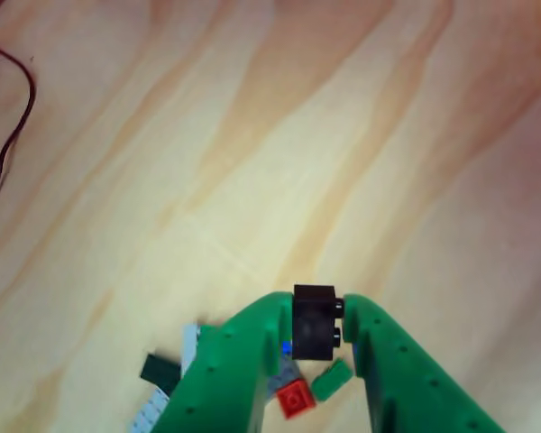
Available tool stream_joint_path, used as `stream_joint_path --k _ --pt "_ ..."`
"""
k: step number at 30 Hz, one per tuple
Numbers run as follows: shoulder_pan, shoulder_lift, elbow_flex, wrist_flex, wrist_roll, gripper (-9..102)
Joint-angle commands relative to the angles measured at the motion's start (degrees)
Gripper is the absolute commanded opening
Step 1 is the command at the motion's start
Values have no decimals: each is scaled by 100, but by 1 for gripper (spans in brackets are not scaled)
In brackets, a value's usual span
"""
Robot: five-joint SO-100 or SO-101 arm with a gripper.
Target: Put all lego bricks in the bin.
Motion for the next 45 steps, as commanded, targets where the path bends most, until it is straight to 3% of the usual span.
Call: stream_joint_path --k 1,9,14,15,18,19,21,23,25,29,32,37,45 --pt "3234 -193 923 -967 -1898 0" --pt "5467 -1371 2083 -1714 -3823 0" --pt "5757 -1521 2224 -1784 -3920 0" --pt "5730 -1494 2241 -1758 -3841 6" --pt "5625 -1406 2215 -1512 -3753 58" --pt "5555 -1380 2171 -1415 -3700 59" --pt "5142 -1389 1942 -1028 -3366 58" --pt "4236 -1459 1415 -404 -2742 47" --pt "2804 -1591 703 167 -1942 36" --pt "-176 -2619 -554 1389 -1125 32" --pt "-1503 -3445 -571 1099 -949 28" --pt "-2382 -4887 -686 264 -940 26" --pt "-2856 -6126 -1433 70 -1494 23"
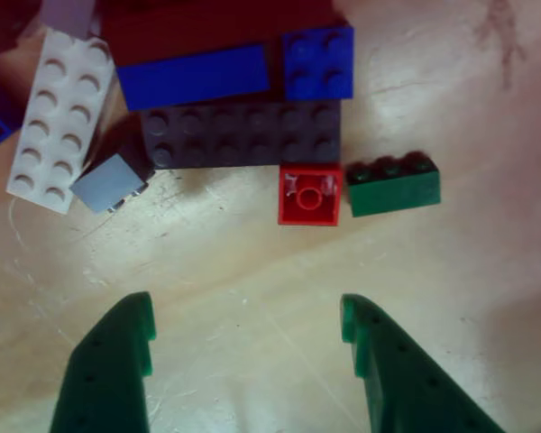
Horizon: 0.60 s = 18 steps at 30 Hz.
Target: Put all lego bricks in the bin.
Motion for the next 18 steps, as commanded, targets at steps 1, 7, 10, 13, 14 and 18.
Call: stream_joint_path --k 1,7,10,13,14,18 --pt "-105 -88 -510 -53 -439 22" --pt "369 -202 -527 -220 -1011 21" --pt "712 -193 -325 -554 -1274 20" --pt "905 -185 -114 -809 -1371 19" --pt "932 -185 -79 -844 -1380 19" --pt "940 -88 167 -1020 -1380 19"
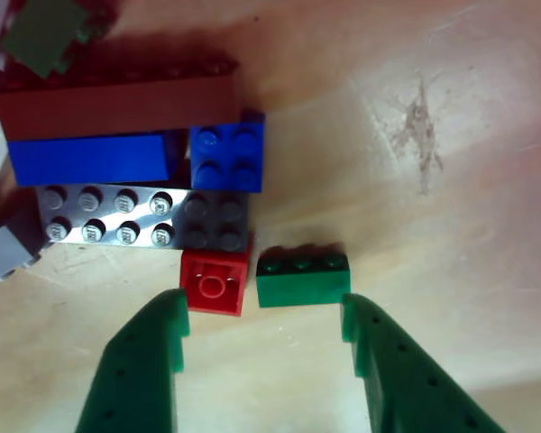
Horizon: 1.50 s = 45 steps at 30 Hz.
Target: Put all lego bricks in the bin.
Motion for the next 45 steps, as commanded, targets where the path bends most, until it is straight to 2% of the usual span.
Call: stream_joint_path --k 1,12,15,21,30,35,40,43,45 --pt "0 246 70 -167 -18 19" --pt "-378 264 229 -431 193 21" --pt "-404 202 211 -439 202 13" --pt "-457 185 246 -501 229 3" --pt "-598 712 308 -404 624 0" --pt "-721 2224 316 501 1310 0" --pt "-519 4983 536 1934 2188 0" --pt "606 6504 642 2558 1846 0" --pt "1731 7119 853 2443 1283 0"
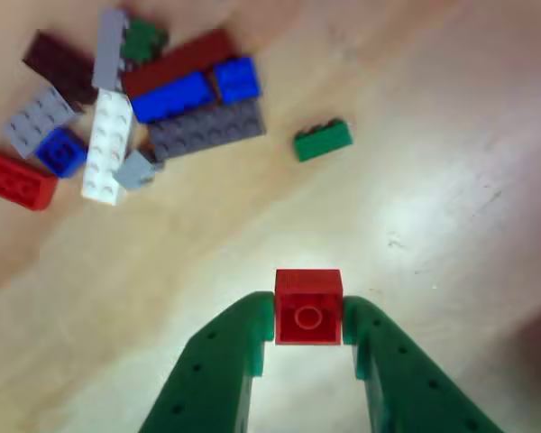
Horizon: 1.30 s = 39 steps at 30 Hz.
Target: Put all lego bricks in the bin.
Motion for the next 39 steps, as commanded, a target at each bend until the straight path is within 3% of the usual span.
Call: stream_joint_path --k 1,5,10,16,20,22,23,24,25,26,29,34,36,39 --pt "2355 2549 229 246 -1072 0" --pt "4236 2101 1230 -1644 -1652 0" --pt "5862 888 1354 -2812 -2399 0" --pt "6908 519 1406 -2839 -3146 0" --pt "7102 562 1688 -2874 -3331 0" --pt "6926 615 1846 -2918 -3182 2" --pt "6829 624 1890 -2892 -3111 11" --pt "6750 642 1890 -2821 -3059 30" --pt "6671 650 1872 -2812 -2944 41" --pt "6592 677 1872 -2821 -2839 44" --pt "5669 562 1705 -2522 -2101 44" --pt "1793 -642 800 -2716 -448 36" --pt "729 -1230 387 -2584 -369 36" --pt "-26 -2092 193 -2619 -580 35"
